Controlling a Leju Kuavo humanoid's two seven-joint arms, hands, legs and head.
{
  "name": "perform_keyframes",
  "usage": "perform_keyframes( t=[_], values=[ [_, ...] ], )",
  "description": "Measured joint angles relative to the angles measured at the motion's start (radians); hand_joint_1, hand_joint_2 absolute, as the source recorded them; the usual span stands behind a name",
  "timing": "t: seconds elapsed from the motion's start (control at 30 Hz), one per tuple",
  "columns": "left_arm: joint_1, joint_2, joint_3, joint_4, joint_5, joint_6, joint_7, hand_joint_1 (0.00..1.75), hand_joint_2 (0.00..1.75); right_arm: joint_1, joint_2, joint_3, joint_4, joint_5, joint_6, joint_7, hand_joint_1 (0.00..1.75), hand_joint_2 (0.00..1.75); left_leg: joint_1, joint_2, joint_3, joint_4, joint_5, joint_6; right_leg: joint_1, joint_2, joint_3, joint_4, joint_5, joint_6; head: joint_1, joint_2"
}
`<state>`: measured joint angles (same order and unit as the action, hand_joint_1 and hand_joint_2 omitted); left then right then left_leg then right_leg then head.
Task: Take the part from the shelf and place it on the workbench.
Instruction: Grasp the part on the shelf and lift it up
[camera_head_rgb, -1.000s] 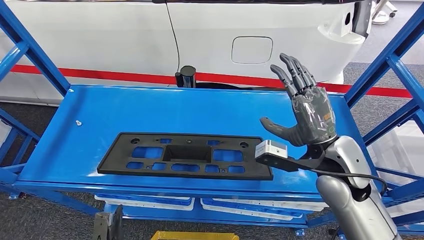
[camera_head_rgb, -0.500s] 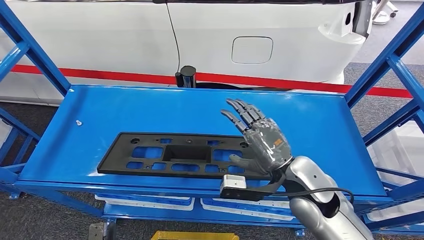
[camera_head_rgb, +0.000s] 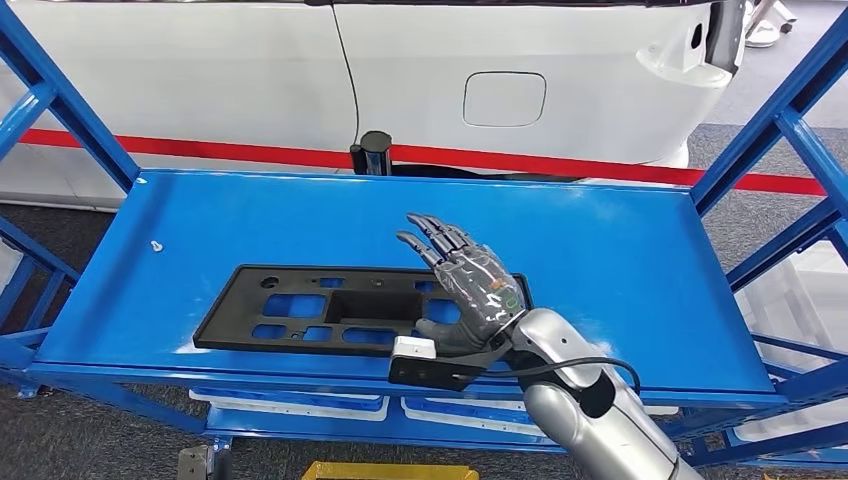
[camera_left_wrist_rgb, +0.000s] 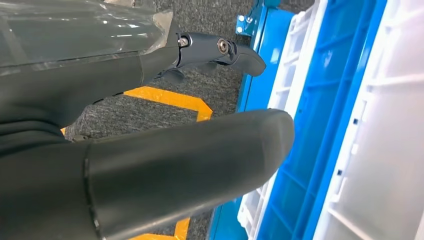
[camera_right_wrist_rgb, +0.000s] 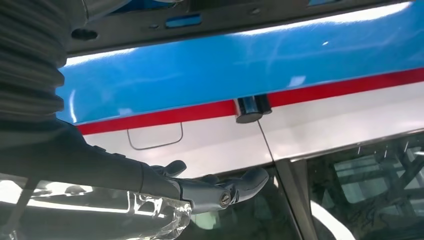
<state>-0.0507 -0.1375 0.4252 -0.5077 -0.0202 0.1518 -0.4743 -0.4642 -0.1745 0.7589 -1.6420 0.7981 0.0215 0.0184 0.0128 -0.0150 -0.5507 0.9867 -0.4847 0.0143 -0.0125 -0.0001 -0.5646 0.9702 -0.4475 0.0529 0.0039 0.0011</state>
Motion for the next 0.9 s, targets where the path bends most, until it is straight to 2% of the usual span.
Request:
perform_keyframes(
  t=[0.33,0.9],
  values=[
    [0.005,-0.012,0.081,-0.023,-0.031,-0.005,0.006,0.00,0.00,-0.026,0.037,0.030,0.030,-0.027,0.041,0.019,0.00,1.75,0.000,0.000,0.000,0.000,0.000,0.000,0.000,0.000,0.000,0.000,0.000,0.000,0.000,0.000],
    [0.019,-0.045,0.195,-0.121,-0.139,-0.045,0.028,0.00,0.00,-0.031,0.030,0.056,0.005,-0.095,0.135,0.035,0.00,1.75,0.000,0.000,0.001,0.000,0.000,0.000,0.000,0.000,0.000,0.000,0.000,0.000,0.000,0.000]
  ],
)
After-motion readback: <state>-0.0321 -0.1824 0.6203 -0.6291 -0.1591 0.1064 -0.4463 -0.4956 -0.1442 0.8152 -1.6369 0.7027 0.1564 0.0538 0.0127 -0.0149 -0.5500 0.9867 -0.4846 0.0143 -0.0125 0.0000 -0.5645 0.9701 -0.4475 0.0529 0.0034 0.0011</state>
